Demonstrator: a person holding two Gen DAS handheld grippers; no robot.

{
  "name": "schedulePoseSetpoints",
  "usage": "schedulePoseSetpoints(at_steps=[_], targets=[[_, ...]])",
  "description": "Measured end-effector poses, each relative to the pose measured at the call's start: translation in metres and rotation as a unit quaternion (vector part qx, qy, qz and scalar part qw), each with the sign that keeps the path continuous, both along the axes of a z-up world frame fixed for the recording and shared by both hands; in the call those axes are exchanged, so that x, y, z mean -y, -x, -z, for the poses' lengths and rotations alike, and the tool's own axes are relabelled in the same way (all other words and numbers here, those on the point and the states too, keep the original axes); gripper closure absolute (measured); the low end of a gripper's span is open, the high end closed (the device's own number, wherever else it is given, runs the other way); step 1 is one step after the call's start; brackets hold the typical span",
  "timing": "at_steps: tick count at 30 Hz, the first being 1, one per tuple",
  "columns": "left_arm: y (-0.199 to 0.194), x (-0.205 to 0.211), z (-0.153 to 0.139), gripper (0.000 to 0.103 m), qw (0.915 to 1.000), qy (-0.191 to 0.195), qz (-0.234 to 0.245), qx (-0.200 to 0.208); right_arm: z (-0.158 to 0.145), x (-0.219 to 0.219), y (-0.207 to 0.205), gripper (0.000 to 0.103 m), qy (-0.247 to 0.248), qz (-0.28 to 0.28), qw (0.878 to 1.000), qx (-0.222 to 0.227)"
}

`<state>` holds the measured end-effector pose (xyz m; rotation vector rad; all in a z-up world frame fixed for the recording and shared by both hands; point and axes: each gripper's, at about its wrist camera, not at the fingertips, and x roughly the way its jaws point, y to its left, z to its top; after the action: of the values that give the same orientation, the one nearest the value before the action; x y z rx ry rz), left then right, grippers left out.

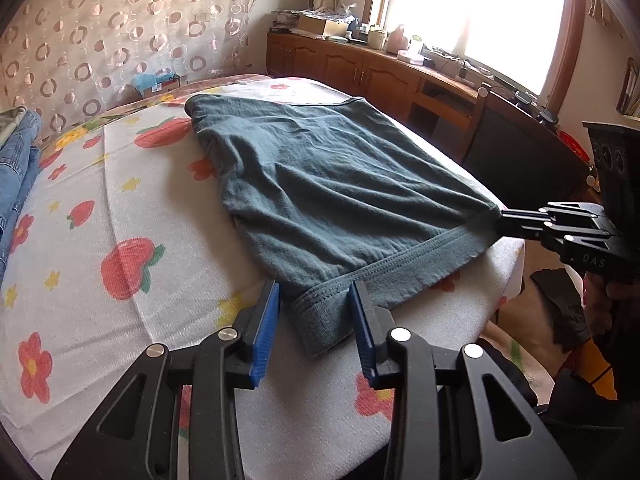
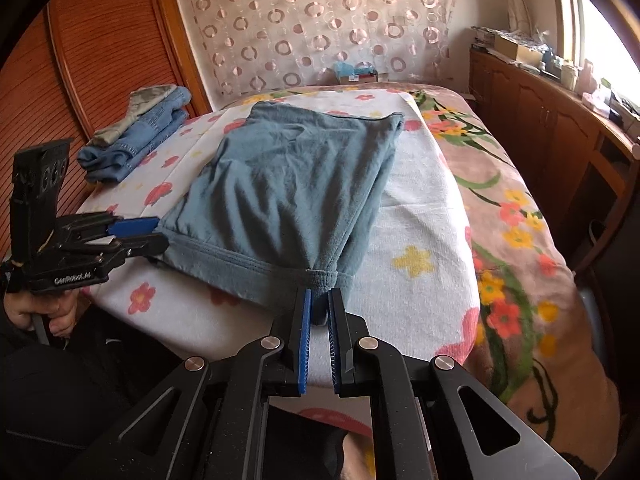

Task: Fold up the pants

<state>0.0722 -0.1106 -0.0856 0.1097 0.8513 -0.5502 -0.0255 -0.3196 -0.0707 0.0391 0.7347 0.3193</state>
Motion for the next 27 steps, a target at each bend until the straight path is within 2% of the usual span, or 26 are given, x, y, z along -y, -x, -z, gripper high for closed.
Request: schedulePoseSetpoints(at_steps=[5,8,10,15,17,19,27], targets=[[0.003,-0.003,-0.006,0.066,0.9999,0.001,-0.005,0.009,-0.003,0.0,0.001,0.095,0.0,0.012,1.0,0.01],[0.004,-0.005,-0.012,0.065,0.9998,0.001,-0.013,0.015,-0.003,0.001,0.003,0.091,0.005,0.018,1.0,0.014],[0.002,-0.008,-0.013,0.05,0.9997,0.004,-0.019,0.016,-0.003,0.002,0.002,0.089,0.004,0.022,1.0,0.018],[-0.007,-0.01,-0.012,0.035,0.9995,0.002,-0.03,0.013,-0.006,0.0,0.0,0.077,-0.003,0.028,0.999,0.032],[-0.011,-0.01,-0.01,0.035,0.9994,-0.001,-0.034,0.01,-0.006,-0.001,-0.002,0.072,-0.007,0.026,0.999,0.035],[-0.015,-0.009,-0.007,0.022,0.9992,-0.007,-0.039,0.007,-0.004,-0.003,-0.005,0.069,-0.007,0.025,0.999,0.037],[-0.022,-0.006,0.007,0.022,0.9987,-0.025,-0.044,-0.01,0.009,-0.008,-0.018,0.064,0.005,0.028,0.999,0.02]])
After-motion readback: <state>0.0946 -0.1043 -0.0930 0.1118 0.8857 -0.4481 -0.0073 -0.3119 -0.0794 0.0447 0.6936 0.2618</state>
